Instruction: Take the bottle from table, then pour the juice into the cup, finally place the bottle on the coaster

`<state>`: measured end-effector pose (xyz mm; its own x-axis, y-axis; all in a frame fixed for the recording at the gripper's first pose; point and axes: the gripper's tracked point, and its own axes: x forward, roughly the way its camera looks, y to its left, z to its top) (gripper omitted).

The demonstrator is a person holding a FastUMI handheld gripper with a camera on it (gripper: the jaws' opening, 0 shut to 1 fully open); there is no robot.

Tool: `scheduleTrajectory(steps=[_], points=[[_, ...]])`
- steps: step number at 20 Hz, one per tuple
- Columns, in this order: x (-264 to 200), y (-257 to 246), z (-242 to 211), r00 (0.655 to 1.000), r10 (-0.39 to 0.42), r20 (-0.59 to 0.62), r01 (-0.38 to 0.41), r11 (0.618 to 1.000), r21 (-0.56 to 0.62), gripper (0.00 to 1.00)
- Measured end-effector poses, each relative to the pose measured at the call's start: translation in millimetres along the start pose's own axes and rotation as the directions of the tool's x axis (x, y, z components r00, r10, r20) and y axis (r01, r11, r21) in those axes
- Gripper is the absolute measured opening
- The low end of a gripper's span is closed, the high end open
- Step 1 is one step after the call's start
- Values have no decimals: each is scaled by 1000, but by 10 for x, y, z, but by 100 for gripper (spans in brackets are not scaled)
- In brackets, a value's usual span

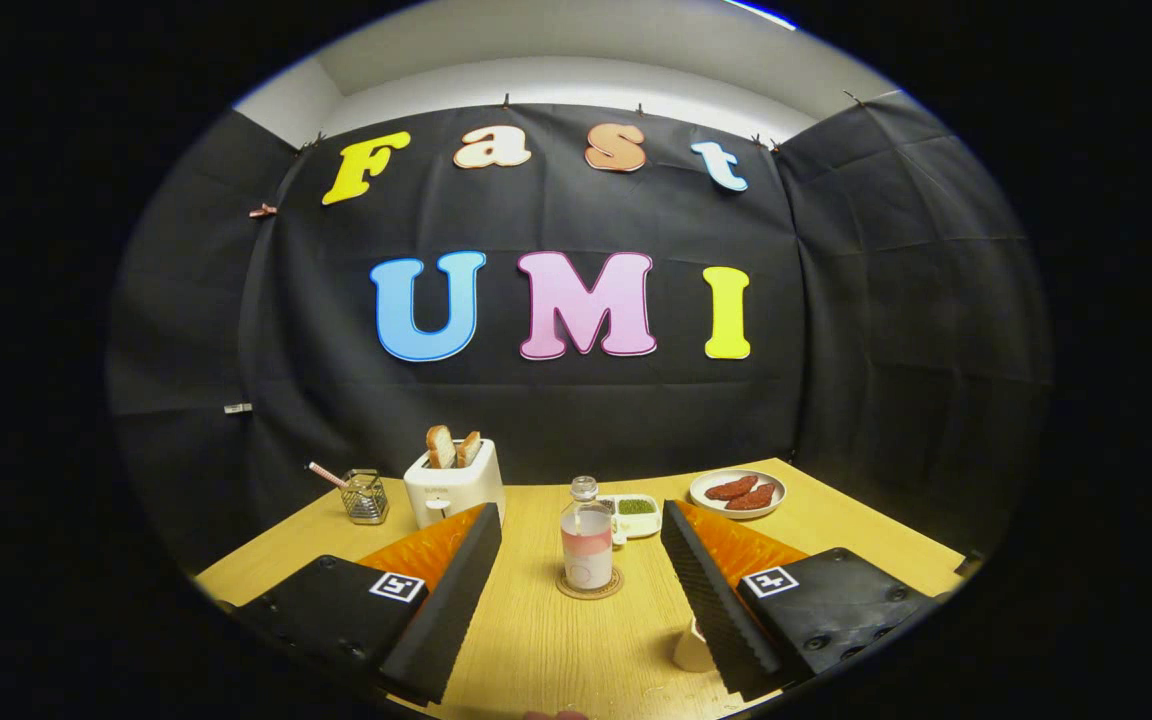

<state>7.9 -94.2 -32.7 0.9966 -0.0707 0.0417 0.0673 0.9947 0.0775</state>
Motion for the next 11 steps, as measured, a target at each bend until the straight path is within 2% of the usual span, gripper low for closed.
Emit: scheduleTrajectory(steps=[11], points=[[-104, -351, 164, 1000, -13, -5, 12, 1000, -16, 99]])
